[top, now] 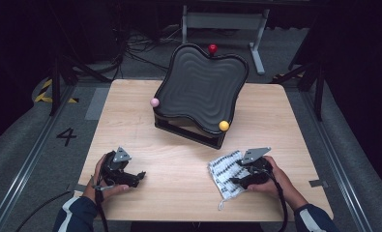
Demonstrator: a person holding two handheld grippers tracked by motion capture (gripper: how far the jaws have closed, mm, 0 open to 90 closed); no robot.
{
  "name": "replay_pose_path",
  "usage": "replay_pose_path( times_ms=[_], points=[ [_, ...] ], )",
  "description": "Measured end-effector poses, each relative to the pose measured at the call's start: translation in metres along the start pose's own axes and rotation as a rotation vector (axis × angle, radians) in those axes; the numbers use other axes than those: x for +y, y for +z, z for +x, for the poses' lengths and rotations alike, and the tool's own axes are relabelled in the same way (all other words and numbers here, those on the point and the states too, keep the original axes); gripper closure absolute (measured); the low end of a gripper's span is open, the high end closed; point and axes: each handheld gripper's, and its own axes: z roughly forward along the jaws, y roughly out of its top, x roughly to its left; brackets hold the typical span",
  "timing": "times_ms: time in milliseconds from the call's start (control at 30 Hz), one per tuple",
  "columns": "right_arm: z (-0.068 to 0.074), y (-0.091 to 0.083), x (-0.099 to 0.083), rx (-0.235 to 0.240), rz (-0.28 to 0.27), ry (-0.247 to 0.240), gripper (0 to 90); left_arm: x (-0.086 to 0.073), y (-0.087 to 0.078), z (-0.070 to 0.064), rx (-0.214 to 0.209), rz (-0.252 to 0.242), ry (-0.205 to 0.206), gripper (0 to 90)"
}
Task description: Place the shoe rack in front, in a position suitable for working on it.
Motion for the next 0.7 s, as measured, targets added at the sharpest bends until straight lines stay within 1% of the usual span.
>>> replay_pose_path(
  times_ms=[33, 67, 100, 133, 167, 200, 233, 267, 300, 333, 400, 433, 467, 500, 533, 567, 600, 633, 667, 700],
  points=[
    [0.000, 0.000, 0.000, 0.000, 0.000, 0.000, 35.9, 0.000, 0.000, 0.000, 0.000, 0.000, 0.000, 0.4],
    [0.001, -0.001, -0.001, 0.013, -0.014, -0.010, 41.0, 0.001, 0.000, 0.001, 0.000, -0.002, 0.014, 0.4],
    [0.002, -0.002, -0.002, 0.014, -0.022, -0.015, 45.1, 0.002, 0.001, 0.002, 0.006, -0.004, 0.004, 1.0],
    [0.002, -0.003, -0.002, 0.016, -0.027, -0.021, 54.1, 0.004, 0.001, 0.005, 0.019, -0.010, 0.010, 4.9],
    [0.002, -0.003, -0.002, 0.016, -0.027, -0.021, 54.1, 0.004, 0.001, 0.005, 0.019, -0.010, 0.010, 7.1],
    [0.004, -0.004, -0.002, 0.029, -0.033, -0.028, 64.3, 0.006, 0.002, 0.006, 0.016, -0.021, -0.003, 11.2],
    [0.004, -0.003, -0.002, 0.030, -0.036, -0.029, 66.2, 0.008, 0.003, 0.007, 0.014, -0.030, -0.008, 14.4],
    [0.004, -0.003, -0.003, 0.030, -0.039, -0.033, 67.9, 0.012, 0.004, 0.008, 0.010, -0.019, -0.012, 17.1],
    [0.004, -0.003, -0.003, 0.030, -0.042, -0.032, 69.9, 0.016, 0.006, 0.009, 0.007, -0.017, -0.004, 16.8],
    [0.004, -0.003, -0.003, 0.026, -0.045, -0.027, 71.9, 0.020, 0.009, 0.009, -0.007, -0.020, -0.007, 16.4],
    [0.004, -0.004, -0.005, 0.027, -0.049, -0.040, 74.2, 0.026, 0.012, 0.008, 0.002, -0.040, 0.014, 17.8],
    [0.004, -0.005, -0.005, 0.029, -0.053, -0.042, 74.9, 0.032, 0.015, 0.008, 0.001, -0.039, 0.023, 18.4],
    [0.004, -0.005, -0.006, 0.027, -0.057, -0.044, 75.9, 0.036, 0.017, 0.008, -0.007, -0.043, 0.019, 18.0],
    [0.004, -0.005, -0.007, 0.017, -0.059, -0.053, 76.7, 0.040, 0.018, 0.009, -0.002, -0.066, 0.018, 17.9],
    [0.005, -0.006, -0.007, 0.017, -0.057, -0.060, 77.1, 0.045, 0.019, 0.010, 0.001, -0.086, 0.012, 18.6],
    [0.006, -0.006, -0.007, 0.004, -0.054, -0.069, 77.3, 0.050, 0.020, 0.011, 0.005, -0.089, 0.017, 18.9],
    [0.006, -0.007, -0.007, 0.000, -0.054, -0.077, 77.5, 0.056, 0.021, 0.013, 0.011, -0.106, 0.010, 18.5],
    [0.006, -0.007, -0.007, 0.000, -0.054, -0.077, 77.5, 0.056, 0.021, 0.013, 0.011, -0.106, 0.010, 18.8],
    [0.007, -0.007, -0.007, -0.009, -0.051, -0.088, 77.9, 0.060, 0.022, 0.015, 0.007, -0.126, -0.003, 18.8],
    [0.009, -0.007, -0.008, -0.020, -0.050, -0.096, 78.4, 0.067, 0.024, 0.019, 0.021, -0.143, -0.005, 18.7]
  ],
)
